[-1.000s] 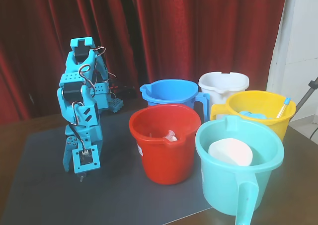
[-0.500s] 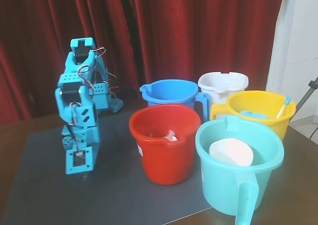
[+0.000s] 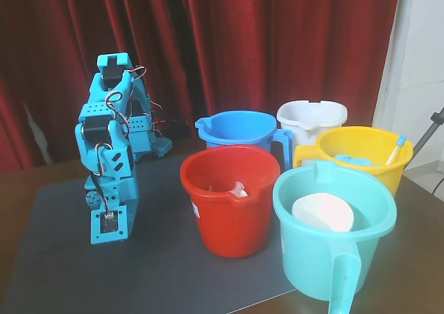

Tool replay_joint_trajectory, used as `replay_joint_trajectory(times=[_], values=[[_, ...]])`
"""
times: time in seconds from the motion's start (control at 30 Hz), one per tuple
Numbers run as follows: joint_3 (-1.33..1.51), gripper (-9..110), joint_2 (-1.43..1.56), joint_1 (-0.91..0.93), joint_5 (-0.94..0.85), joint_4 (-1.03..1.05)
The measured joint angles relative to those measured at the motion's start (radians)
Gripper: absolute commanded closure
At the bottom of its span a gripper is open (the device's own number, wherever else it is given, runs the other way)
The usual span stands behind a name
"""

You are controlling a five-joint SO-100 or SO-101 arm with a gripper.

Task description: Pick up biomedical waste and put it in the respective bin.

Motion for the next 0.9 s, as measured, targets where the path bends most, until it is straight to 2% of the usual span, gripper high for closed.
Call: replay_joint_trajectory(times=[0.23,0.6,0.9], values=[[-0.101,101,-0.003,0.0,0.005,0.092],[-0.426,102,0.034,-0.029,0.005,0.488],[-0.681,102,0.035,-0.1,0.101,0.511]])
